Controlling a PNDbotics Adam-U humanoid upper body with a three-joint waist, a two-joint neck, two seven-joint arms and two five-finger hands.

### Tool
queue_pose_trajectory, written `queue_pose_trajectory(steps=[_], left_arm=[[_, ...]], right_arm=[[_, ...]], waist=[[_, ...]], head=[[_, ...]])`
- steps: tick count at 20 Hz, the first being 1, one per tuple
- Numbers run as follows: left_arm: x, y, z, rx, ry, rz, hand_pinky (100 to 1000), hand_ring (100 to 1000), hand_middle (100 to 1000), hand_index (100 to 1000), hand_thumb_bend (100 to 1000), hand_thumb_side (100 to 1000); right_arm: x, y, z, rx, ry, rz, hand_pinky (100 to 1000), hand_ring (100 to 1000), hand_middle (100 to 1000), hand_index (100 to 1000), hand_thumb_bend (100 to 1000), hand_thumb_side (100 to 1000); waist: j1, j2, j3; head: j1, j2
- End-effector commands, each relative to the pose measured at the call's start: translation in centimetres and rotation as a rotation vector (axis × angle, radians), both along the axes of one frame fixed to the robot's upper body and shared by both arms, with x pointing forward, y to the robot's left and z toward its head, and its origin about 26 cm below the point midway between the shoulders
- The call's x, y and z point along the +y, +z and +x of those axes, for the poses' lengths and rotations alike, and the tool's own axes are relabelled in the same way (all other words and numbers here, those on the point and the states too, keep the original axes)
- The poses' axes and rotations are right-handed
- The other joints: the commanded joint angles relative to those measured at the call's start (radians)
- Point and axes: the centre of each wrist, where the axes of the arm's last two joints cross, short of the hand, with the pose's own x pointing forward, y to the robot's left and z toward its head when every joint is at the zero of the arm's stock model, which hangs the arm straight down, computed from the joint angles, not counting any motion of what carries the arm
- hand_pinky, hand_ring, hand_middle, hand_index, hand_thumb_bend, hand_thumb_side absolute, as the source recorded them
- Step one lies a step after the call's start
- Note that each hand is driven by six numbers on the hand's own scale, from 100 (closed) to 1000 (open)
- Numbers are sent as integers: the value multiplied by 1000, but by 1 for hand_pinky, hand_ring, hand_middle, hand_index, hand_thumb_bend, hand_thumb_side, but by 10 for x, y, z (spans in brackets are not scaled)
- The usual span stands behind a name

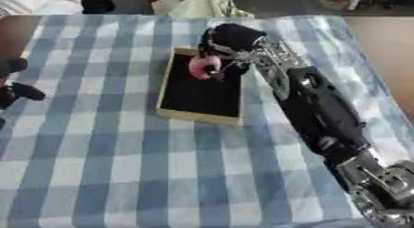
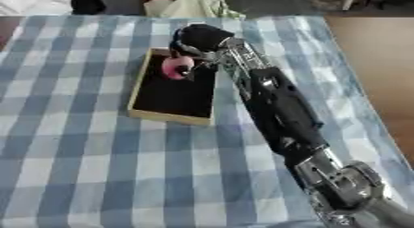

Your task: Pick up objects on the table and place them in the box.

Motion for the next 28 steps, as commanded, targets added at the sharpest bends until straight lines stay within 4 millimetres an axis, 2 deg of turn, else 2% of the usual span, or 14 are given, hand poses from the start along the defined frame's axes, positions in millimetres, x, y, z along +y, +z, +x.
queue_pose_trajectory(steps=[1,3,4,7,8,9,10,17,20,22,28], left_arm=[[-1,8,-1,-28,-10,6,673,854,722,731,100,605],[-1,8,-1,-27,-9,8,674,854,723,731,100,605],[-1,8,-1,-27,-9,9,674,855,723,731,100,605],[-1,8,-1,-26,-10,11,674,855,722,731,100,605],[-2,8,-1,-27,-11,11,674,855,722,731,100,605],[-2,8,-1,-27,-13,12,674,855,722,731,100,605],[-2,8,-2,-26,-13,13,674,855,722,731,100,605],[0,7,-2,-25,-6,17,674,855,723,731,100,604],[0,7,-2,-23,-3,16,674,855,723,730,100,604],[1,6,-2,-22,0,16,674,855,723,731,100,604],[3,6,-2,-22,13,17,674,856,723,730,100,604]], right_arm=[[-1,7,3,-27,-16,-18,799,557,470,559,100,100],[-2,5,3,-29,-22,-26,811,629,542,633,100,100],[-3,5,3,-33,-22,-29,824,696,607,688,100,100],[-4,9,2,-50,-32,-39,833,742,656,732,100,100],[-5,10,2,-55,-37,-41,854,800,729,768,100,100],[-5,11,1,-58,-41,-47,864,825,761,790,100,100],[-6,13,1,-63,-43,-56,888,868,816,830,100,154],[-14,56,-14,-152,-38,-58,906,884,849,859,100,303],[-22,74,-21,-186,-47,-42,906,877,844,855,100,281],[-29,88,-28,-223,-60,-18,902,860,833,849,100,233],[-67,125,-59,-351,-110,121,873,806,802,823,100,212]], waist=[[4,-13,0],[4,-12,-1],[4,-12,-2],[5,-12,-6],[5,-12,-7],[6,-12,-8],[6,-12,-9],[6,-14,-18],[6,-16,-21],[5,-18,-24],[4,-19,-37]], head=[[-1,-8],[1,-8],[2,-7],[3,-6],[3,-6],[3,-5],[3,-5],[12,-1],[15,-2],[19,-1],[42,1]])
